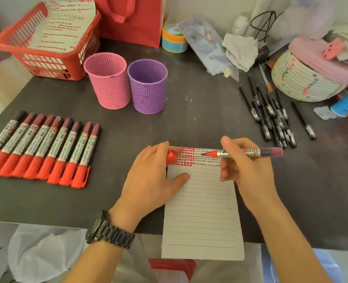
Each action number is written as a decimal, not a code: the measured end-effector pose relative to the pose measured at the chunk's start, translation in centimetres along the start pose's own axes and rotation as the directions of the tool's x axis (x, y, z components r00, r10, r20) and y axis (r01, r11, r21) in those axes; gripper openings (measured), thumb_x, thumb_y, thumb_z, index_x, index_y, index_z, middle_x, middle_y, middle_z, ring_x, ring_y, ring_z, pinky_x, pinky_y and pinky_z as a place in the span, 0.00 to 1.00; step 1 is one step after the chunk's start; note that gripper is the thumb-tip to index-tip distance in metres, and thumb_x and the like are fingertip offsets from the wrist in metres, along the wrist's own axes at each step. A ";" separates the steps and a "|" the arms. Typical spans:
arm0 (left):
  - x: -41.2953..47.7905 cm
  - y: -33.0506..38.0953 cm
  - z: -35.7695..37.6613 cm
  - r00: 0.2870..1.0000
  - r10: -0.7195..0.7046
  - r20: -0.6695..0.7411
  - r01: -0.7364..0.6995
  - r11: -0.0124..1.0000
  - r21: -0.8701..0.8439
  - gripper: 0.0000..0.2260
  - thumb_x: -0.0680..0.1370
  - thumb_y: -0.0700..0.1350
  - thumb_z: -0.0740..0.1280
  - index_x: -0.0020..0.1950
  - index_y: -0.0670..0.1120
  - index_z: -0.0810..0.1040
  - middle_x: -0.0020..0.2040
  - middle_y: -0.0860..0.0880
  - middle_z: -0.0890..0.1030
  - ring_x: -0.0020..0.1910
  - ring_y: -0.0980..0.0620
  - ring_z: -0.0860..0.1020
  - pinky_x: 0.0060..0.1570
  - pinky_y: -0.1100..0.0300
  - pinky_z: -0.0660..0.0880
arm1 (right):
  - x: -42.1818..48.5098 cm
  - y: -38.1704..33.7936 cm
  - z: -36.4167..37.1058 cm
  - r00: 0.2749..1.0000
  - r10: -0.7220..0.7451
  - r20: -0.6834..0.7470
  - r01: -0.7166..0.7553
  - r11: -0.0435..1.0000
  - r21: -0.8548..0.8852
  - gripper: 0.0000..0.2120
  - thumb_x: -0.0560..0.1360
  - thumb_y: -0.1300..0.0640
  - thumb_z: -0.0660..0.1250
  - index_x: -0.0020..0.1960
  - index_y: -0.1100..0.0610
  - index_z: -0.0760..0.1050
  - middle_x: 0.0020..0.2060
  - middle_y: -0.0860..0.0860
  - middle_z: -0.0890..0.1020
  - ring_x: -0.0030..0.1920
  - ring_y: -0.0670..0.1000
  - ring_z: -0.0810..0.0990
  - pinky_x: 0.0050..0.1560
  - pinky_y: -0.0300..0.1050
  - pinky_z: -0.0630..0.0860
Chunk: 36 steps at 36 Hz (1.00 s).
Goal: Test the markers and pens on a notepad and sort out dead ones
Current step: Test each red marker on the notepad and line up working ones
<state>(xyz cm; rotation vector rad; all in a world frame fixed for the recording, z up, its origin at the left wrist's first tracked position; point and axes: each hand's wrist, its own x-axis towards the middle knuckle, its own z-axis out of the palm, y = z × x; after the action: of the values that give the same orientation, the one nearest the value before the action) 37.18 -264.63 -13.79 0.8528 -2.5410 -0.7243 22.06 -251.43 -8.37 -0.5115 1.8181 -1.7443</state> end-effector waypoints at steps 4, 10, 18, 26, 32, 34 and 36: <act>0.1 0.0 -0.1 1.000 0.004 0.011 -0.003 1.000 -0.017 0.27 0.71 0.64 0.71 0.66 0.60 0.69 0.68 0.57 0.74 0.65 0.61 0.60 0.67 0.58 0.55 | 1.5 0.7 1.1 0.996 -0.077 -0.041 0.073 0.994 -0.083 0.09 0.77 0.53 0.73 0.39 0.53 0.81 0.27 0.53 0.81 0.25 0.50 0.78 0.24 0.40 0.73; 0.0 -0.1 -0.2 1.000 -0.008 0.019 0.008 1.000 -0.009 0.27 0.70 0.65 0.72 0.66 0.61 0.69 0.68 0.57 0.75 0.65 0.61 0.61 0.66 0.58 0.55 | 2.0 2.8 2.3 0.983 -0.132 -0.129 0.109 0.979 -0.170 0.14 0.73 0.46 0.75 0.34 0.53 0.78 0.23 0.51 0.77 0.22 0.48 0.74 0.24 0.38 0.70; 0.2 -0.1 0.0 1.000 -0.026 -0.002 0.026 1.000 -0.012 0.28 0.69 0.63 0.74 0.66 0.59 0.70 0.68 0.55 0.76 0.65 0.59 0.63 0.65 0.57 0.57 | 1.9 3.9 2.3 0.962 -0.178 -0.205 0.100 0.933 -0.345 0.14 0.70 0.50 0.72 0.32 0.54 0.72 0.21 0.51 0.76 0.24 0.50 0.72 0.27 0.48 0.72; 0.2 0.1 -0.2 0.993 -0.103 0.057 0.106 0.994 -0.039 0.30 0.69 0.66 0.73 0.68 0.61 0.69 0.71 0.58 0.72 0.70 0.54 0.67 0.66 0.57 0.57 | 2.0 4.1 2.4 0.964 -0.196 -0.178 0.113 0.913 -0.393 0.12 0.72 0.54 0.72 0.35 0.57 0.74 0.24 0.54 0.78 0.23 0.45 0.73 0.24 0.42 0.72; 0.4 0.1 -0.2 0.987 -0.135 0.091 0.138 0.990 -0.024 0.30 0.69 0.66 0.73 0.68 0.61 0.69 0.72 0.58 0.71 0.72 0.50 0.69 0.68 0.52 0.61 | 2.1 4.2 2.5 0.966 -0.211 -0.153 0.135 0.909 -0.395 0.12 0.72 0.54 0.72 0.34 0.56 0.74 0.23 0.50 0.78 0.23 0.44 0.74 0.24 0.41 0.72; 0.4 0.0 -0.1 0.986 -0.138 0.088 0.141 0.990 -0.027 0.30 0.69 0.66 0.73 0.68 0.61 0.69 0.72 0.58 0.71 0.71 0.49 0.69 0.66 0.55 0.59 | 2.1 4.1 2.5 0.966 -0.214 -0.146 0.140 0.906 -0.399 0.11 0.72 0.53 0.72 0.35 0.56 0.74 0.23 0.50 0.79 0.23 0.44 0.75 0.24 0.40 0.72; 0.4 0.0 0.0 0.988 -0.130 0.080 0.132 0.991 -0.027 0.30 0.69 0.66 0.73 0.67 0.62 0.69 0.72 0.58 0.72 0.71 0.49 0.70 0.65 0.56 0.58 | 2.1 4.1 2.5 0.966 -0.217 -0.142 0.142 0.901 -0.410 0.11 0.72 0.51 0.71 0.35 0.56 0.75 0.23 0.49 0.79 0.23 0.44 0.75 0.25 0.41 0.73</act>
<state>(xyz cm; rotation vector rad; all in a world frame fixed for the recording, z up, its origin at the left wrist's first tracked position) 36.92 -264.87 -13.70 1.0073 -2.5520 -0.8517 22.50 -254.37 -12.69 -0.7190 2.3451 -1.5801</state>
